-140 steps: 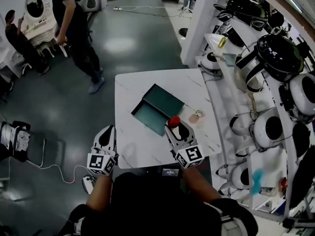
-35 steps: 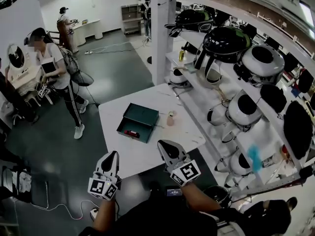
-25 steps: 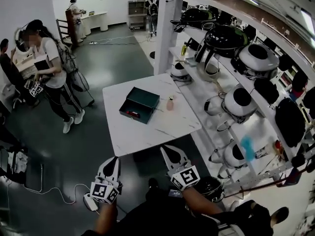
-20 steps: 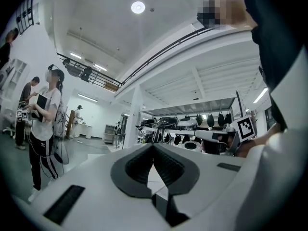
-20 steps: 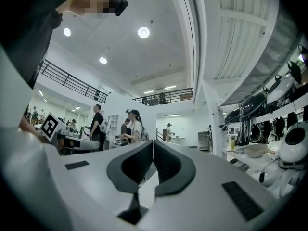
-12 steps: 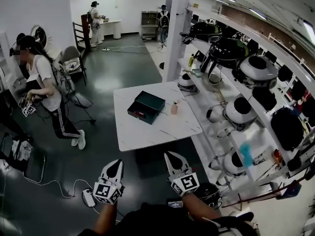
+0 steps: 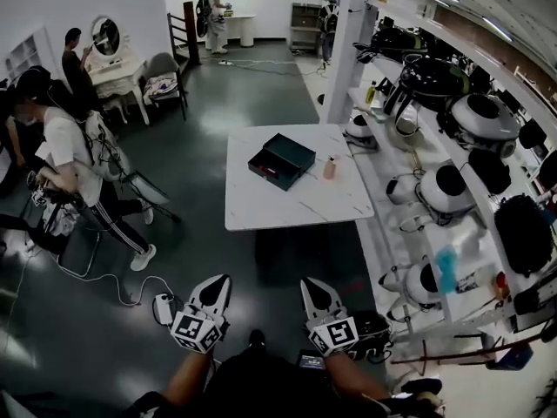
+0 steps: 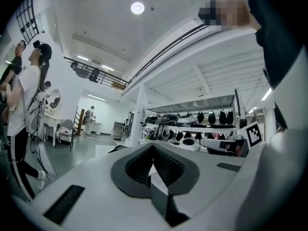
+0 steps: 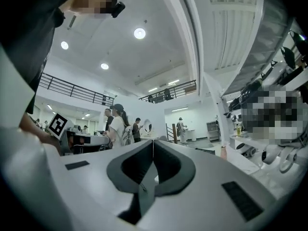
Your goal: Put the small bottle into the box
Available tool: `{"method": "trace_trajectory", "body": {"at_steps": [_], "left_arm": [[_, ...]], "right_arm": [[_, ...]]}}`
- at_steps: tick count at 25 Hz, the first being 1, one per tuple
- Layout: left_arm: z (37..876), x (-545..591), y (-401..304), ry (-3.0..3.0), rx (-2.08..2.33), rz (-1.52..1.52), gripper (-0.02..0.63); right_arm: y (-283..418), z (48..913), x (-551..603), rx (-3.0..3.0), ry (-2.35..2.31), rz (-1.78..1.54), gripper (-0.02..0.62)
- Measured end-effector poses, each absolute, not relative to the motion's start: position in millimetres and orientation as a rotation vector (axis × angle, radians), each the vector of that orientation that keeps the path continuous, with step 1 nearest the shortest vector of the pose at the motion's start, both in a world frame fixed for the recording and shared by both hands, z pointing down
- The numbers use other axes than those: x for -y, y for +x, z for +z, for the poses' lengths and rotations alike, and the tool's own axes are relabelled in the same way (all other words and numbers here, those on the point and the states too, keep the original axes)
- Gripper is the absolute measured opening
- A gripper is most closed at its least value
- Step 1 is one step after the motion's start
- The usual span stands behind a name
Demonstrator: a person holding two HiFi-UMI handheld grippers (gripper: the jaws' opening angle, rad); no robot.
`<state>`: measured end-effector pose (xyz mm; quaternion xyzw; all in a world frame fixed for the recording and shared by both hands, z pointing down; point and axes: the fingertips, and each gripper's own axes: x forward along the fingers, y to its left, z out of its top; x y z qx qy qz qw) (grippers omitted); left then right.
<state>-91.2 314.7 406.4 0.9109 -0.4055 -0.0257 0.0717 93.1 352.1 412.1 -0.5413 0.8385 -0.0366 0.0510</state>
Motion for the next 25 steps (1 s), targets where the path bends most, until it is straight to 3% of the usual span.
{"method": "trace_trajectory", "body": {"at_steps": [10,25], "left_arm": [[405,-342,-118,2.691,1.253,-0.080,0.015],[390,-326,-88,2.784,1.107,-0.050,0.017]], "right_arm": [[68,392,-362,-2.628,-1.555,-0.031,0.031],[92,396,-360,-2.632,-1.682,-0.064,0.031]]}}
